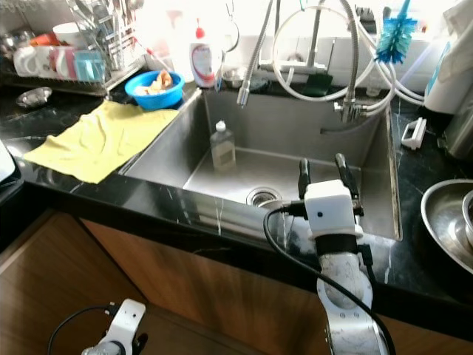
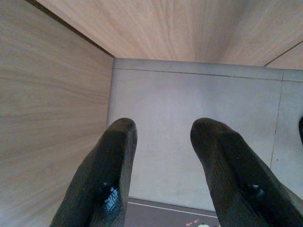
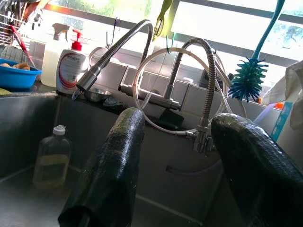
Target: Kitchen organization
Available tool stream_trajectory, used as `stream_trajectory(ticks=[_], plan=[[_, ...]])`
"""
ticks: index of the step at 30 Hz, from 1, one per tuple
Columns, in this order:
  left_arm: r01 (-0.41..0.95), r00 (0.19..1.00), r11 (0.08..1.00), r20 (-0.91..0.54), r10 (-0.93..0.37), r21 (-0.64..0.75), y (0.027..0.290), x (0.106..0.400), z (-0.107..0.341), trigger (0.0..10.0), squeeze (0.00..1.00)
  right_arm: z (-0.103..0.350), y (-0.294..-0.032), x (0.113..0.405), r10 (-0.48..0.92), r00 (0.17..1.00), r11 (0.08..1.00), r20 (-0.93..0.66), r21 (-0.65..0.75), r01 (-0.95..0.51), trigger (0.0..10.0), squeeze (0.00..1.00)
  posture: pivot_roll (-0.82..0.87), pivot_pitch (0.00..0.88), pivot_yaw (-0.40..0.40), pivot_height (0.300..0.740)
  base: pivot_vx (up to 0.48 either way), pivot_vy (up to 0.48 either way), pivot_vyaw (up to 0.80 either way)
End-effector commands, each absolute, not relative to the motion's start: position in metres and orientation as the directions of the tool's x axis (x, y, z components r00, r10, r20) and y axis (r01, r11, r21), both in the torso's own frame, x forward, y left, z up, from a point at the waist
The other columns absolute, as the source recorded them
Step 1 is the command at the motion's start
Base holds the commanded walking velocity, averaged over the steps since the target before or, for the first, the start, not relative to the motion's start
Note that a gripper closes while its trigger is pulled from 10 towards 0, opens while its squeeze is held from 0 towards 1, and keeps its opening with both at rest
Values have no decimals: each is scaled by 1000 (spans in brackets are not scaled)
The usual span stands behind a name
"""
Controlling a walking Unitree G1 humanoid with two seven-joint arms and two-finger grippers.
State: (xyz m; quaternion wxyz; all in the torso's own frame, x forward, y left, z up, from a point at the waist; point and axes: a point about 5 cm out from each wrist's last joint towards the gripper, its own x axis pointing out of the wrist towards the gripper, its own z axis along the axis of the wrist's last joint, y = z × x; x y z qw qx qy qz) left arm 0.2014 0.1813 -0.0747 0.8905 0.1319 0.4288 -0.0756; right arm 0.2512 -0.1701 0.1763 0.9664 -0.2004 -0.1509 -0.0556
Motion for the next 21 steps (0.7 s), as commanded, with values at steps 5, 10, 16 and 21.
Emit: stream_trajectory(ticks=[5,10,16,21], plan=[[251,607,952,-795,-15,173,187,196,-77,10000,0,181,-166,251,-49,943,923,330,-346,169,10000,0,-233,0,96,740,0,0,0],[252,612,953,-791,-22,168,186,197,-76,10000,0,180,-165,252,-52,945,926,323,-340,167,10000,0,-232,0,97,740,0,0,0],[250,611,954,-791,-22,166,186,197,-76,10000,0,178,-165,254,-63,949,930,308,-327,168,10000,0,-219,0,96,740,0,0,-679],[244,612,956,-791,-19,165,186,197,-76,10000,0,178,-165,254,-60,950,931,305,-326,164,10000,0,-216,0,93,740,0,0,-681]])
